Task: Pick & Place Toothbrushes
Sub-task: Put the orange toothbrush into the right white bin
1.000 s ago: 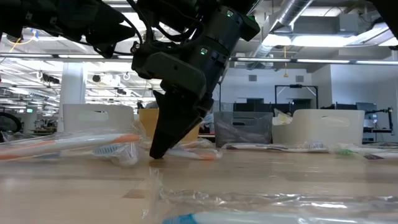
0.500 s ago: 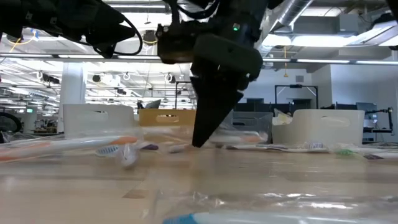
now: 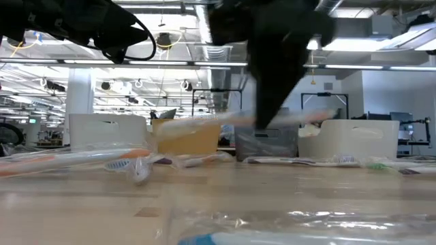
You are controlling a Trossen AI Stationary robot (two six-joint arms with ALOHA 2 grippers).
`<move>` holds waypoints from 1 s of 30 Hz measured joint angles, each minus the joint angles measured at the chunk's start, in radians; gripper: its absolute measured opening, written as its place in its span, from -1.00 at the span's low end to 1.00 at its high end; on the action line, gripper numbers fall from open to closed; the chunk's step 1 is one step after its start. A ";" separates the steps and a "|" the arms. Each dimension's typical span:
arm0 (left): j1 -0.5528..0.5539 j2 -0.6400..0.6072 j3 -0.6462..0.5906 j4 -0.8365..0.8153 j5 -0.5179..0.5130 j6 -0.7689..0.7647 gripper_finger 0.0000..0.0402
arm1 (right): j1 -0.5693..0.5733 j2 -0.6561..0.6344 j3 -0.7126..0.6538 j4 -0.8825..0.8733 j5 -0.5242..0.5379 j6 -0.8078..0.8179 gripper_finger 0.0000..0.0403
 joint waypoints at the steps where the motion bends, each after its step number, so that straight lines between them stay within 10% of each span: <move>1: 0.000 0.000 0.000 0.000 0.000 0.000 -0.20 | 0.005 -0.016 0.000 -0.025 0.000 0.010 -0.79; 16: 0.000 0.000 0.000 0.003 0.000 0.000 -0.21 | 0.071 -0.373 0.001 -0.602 0.081 0.420 -0.79; 30: 0.000 0.000 0.000 0.011 0.000 0.000 -0.20 | -0.071 -0.628 -0.120 -0.594 0.153 0.499 -0.79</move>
